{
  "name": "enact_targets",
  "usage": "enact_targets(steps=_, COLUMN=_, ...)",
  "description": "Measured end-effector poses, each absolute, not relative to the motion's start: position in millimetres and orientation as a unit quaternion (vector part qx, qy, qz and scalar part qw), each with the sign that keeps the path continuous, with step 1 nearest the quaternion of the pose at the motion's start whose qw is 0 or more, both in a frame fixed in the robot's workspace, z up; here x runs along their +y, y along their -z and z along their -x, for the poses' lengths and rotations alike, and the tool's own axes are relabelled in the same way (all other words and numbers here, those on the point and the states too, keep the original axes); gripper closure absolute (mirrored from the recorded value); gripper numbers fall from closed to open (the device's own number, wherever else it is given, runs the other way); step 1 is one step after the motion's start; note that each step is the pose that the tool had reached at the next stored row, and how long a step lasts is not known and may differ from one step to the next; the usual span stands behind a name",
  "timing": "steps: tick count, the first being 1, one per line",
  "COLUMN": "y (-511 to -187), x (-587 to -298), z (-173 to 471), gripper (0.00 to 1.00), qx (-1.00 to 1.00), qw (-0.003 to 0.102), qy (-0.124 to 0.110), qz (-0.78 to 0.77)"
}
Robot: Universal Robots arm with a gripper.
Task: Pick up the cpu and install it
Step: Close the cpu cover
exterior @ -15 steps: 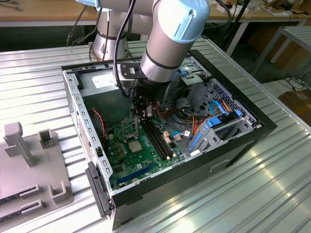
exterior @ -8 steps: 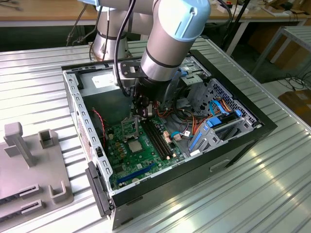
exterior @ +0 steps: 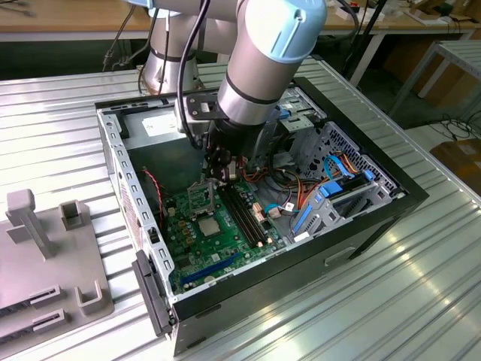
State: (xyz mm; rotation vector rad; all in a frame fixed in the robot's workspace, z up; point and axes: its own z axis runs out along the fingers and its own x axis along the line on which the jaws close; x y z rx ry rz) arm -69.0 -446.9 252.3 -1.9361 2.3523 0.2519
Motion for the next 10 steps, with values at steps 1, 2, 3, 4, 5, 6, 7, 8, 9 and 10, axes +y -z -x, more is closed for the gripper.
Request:
enact_targets(steps=1, y=-252.8, x=-446.9, z=69.0, gripper=0.89, qx=0.769, qw=0.042, qy=-0.082, qz=0.633)
enact_targets(steps=2, y=-253.0, x=-446.9, z=69.0, gripper=0.89, qx=0.769, qw=0.043, qy=-0.082, qz=0.633)
enact_targets(steps=3, y=-253.0, x=-446.9, z=69.0, gripper=0.89, qx=0.769, qw=0.043, qy=-0.082, qz=0.633)
enact_targets(steps=4, y=-253.2, x=-446.9, z=69.0, gripper=0.89, qx=0.769, qw=0.042, qy=-0.082, qz=0.633)
enact_targets(steps=5, y=-253.4, x=-446.9, z=69.0, gripper=0.89, qx=0.769, qw=0.042, qy=-0.082, qz=0.633)
enact_targets(steps=6, y=-253.5, x=-446.9, z=69.0, gripper=0.89, qx=0.769, qw=0.042, qy=-0.082, qz=0.633)
enact_targets(steps=7, y=-253.6, x=-446.9, z=69.0, gripper=0.89, qx=0.769, qw=0.042, qy=-0.082, qz=0.633)
enact_targets(steps=8, y=-253.6, x=-446.9, z=69.0, gripper=0.89, qx=0.769, qw=0.042, qy=-0.082, qz=0.633)
enact_targets(steps=9, y=-253.6, x=-446.9, z=69.0, gripper=0.89, qx=0.769, qw=0.042, qy=-0.082, qz=0.633)
enact_targets(steps=10, y=-253.7, x=-446.9, z=69.0, gripper=0.89, qx=0.769, qw=0.042, qy=-0.082, qz=0.633)
